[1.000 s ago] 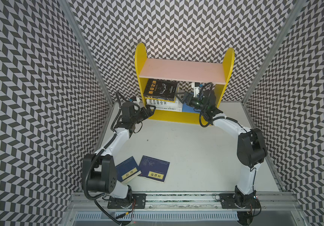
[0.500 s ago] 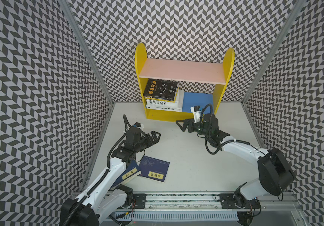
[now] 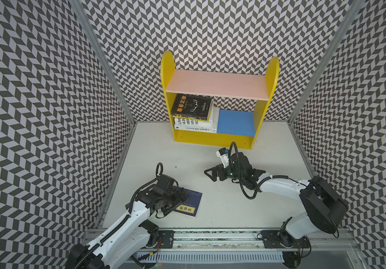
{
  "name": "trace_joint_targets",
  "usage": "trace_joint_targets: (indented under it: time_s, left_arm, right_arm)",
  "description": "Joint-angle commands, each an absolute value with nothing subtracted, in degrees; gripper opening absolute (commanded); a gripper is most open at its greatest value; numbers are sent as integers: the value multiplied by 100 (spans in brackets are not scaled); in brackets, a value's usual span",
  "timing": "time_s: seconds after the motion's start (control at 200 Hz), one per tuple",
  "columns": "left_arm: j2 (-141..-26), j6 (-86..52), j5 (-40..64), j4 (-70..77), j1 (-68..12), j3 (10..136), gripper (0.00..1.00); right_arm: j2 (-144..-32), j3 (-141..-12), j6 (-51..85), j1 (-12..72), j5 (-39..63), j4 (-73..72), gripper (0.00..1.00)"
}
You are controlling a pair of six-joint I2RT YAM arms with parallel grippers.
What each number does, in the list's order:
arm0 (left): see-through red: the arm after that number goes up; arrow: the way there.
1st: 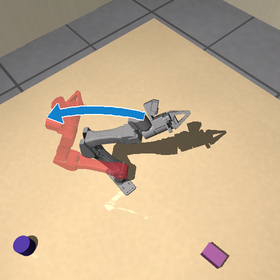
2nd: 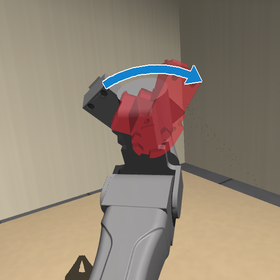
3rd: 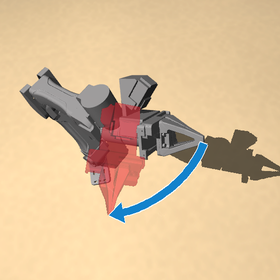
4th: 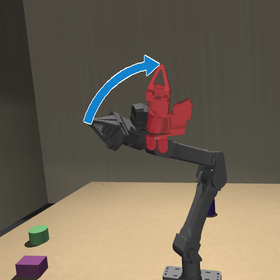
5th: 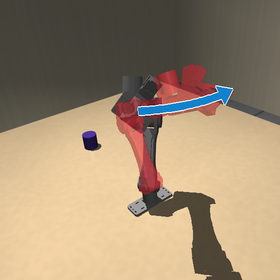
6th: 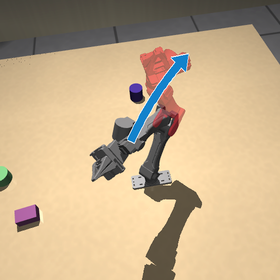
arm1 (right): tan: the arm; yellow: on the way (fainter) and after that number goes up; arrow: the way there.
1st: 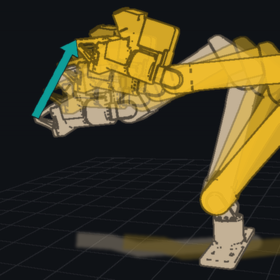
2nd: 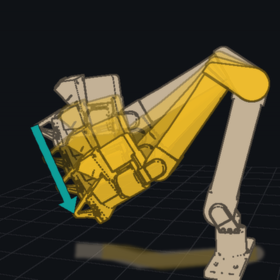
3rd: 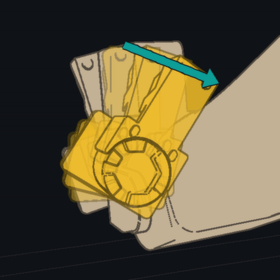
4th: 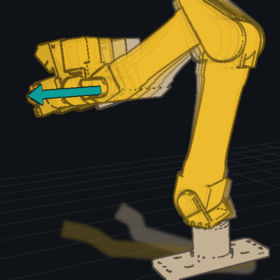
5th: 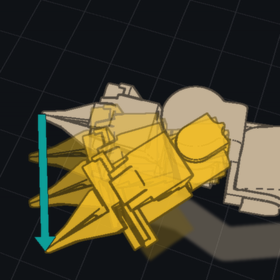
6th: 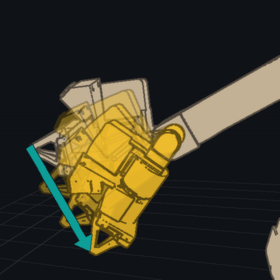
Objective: Stacking books/files
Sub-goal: Rotate the book at the center of the table.
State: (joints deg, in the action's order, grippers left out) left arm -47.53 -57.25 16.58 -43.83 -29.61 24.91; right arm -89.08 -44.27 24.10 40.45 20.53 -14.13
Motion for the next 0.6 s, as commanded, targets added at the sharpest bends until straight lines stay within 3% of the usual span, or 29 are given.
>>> trace_joint_targets:
  time_s: [0.0,0.155,0.361,0.591]
  left_arm:
    - [-4610,-6224,1837,-4658,-3206,2408,100]
    - [-4441,-6548,2085,-4628,-3507,2073,100]
    - [-4531,-6587,2087,-3442,-3501,1562,99]
    - [-6271,-4944,1806,-1338,-3329,2568,98]
  right_arm:
    - [-9068,-4351,2218,4061,2232,-1571,99]
    - [-9149,-4359,2182,4061,2188,-1538,100]
    - [-9238,-4364,2184,4052,2249,-1543,100]
    - [-9264,-4383,2307,3736,2316,-1446,99]
